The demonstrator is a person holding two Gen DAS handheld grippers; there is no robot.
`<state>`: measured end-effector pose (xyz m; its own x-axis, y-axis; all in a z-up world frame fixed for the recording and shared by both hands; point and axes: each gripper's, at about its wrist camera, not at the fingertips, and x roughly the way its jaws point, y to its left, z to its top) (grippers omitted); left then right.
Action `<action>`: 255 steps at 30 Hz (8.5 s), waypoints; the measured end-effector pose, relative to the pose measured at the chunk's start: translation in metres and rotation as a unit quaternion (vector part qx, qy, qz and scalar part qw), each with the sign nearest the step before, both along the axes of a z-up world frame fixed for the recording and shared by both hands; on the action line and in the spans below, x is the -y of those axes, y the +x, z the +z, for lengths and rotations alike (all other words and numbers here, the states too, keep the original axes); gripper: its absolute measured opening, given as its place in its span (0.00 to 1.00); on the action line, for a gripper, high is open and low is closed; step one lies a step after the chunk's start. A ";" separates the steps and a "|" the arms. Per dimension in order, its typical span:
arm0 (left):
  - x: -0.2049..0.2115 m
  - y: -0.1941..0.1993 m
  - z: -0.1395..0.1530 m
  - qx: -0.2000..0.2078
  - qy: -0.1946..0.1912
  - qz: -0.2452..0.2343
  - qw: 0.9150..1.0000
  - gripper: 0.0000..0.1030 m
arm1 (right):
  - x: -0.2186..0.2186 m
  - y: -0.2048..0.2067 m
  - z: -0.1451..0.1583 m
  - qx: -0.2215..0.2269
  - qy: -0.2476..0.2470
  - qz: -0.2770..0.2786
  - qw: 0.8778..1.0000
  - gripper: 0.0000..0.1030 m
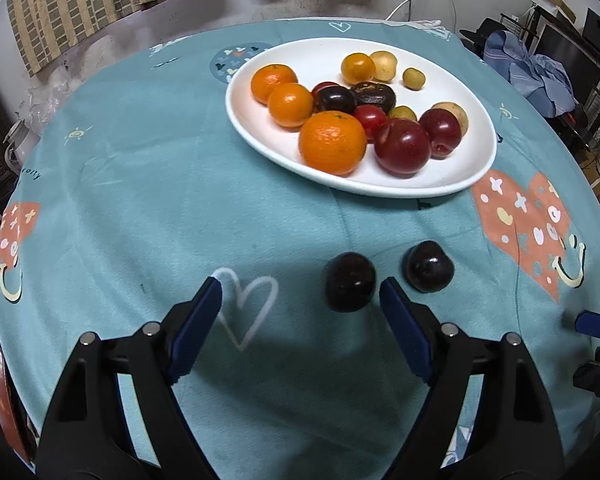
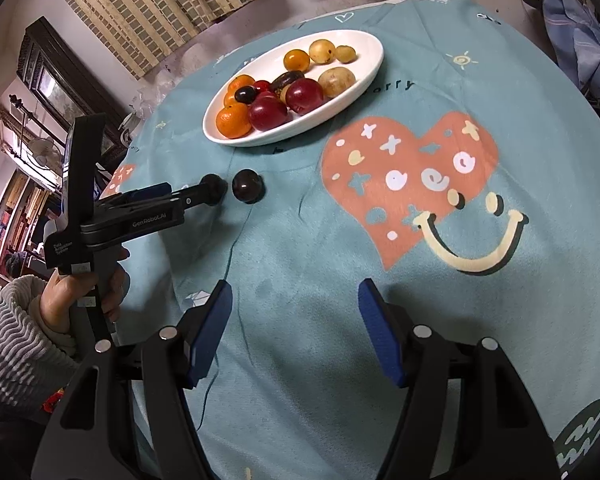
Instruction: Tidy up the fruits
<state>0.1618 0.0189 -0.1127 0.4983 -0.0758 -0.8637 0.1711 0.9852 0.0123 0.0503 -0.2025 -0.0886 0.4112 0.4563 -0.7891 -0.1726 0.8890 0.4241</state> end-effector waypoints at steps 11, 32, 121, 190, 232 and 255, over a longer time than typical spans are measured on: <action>0.010 0.004 -0.006 -0.018 -0.025 -0.016 0.999 0.52 | -0.001 0.003 -0.004 -0.010 0.000 0.002 1.000 0.64; -0.064 -0.055 0.001 -0.034 -0.084 0.039 0.995 0.26 | -0.018 0.013 0.003 0.012 -0.008 0.030 0.999 0.64; 0.029 0.073 0.242 0.201 -0.078 -0.053 0.975 0.29 | -0.006 0.121 0.262 0.305 -0.053 0.012 0.951 0.25; 0.032 0.116 0.140 0.115 -0.042 0.023 0.992 0.88 | -0.036 0.164 0.123 0.160 -0.051 -0.011 0.986 0.57; 0.019 -0.056 0.153 0.089 0.029 0.095 0.991 0.98 | -0.041 0.033 0.116 0.182 -0.144 -0.046 0.972 0.99; 0.002 -0.100 0.162 0.061 -0.011 0.111 0.992 0.98 | -0.058 -0.022 0.136 0.182 -0.123 -0.034 0.975 0.99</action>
